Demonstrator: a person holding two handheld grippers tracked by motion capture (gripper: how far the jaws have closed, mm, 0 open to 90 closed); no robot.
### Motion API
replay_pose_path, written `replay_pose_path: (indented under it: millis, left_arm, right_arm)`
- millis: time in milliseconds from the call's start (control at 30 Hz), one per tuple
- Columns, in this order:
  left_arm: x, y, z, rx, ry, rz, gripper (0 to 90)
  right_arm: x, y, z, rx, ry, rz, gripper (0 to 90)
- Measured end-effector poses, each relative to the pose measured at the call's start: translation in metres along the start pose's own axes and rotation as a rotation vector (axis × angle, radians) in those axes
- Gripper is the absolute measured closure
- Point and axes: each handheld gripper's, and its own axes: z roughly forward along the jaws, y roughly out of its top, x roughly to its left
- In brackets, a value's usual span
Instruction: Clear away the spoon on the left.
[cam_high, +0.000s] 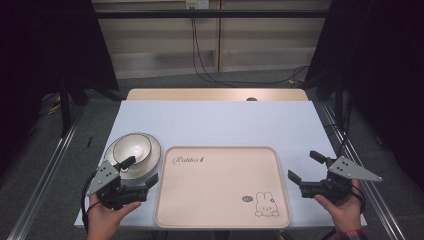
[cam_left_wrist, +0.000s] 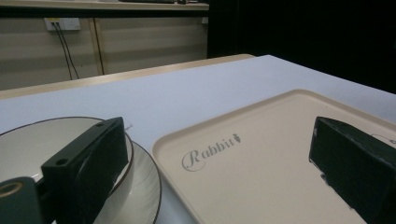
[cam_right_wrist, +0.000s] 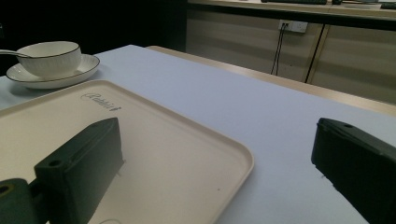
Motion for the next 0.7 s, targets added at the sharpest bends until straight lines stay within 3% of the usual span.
replay_pose_path:
  millis: [700]
  left_arm:
    - [0.012,-0.004,-0.016,0.036,0.114,0.004,5.5]
  right_arm:
    - [0.002,-0.003,0.011,0.029,0.027,-0.025,1.4]
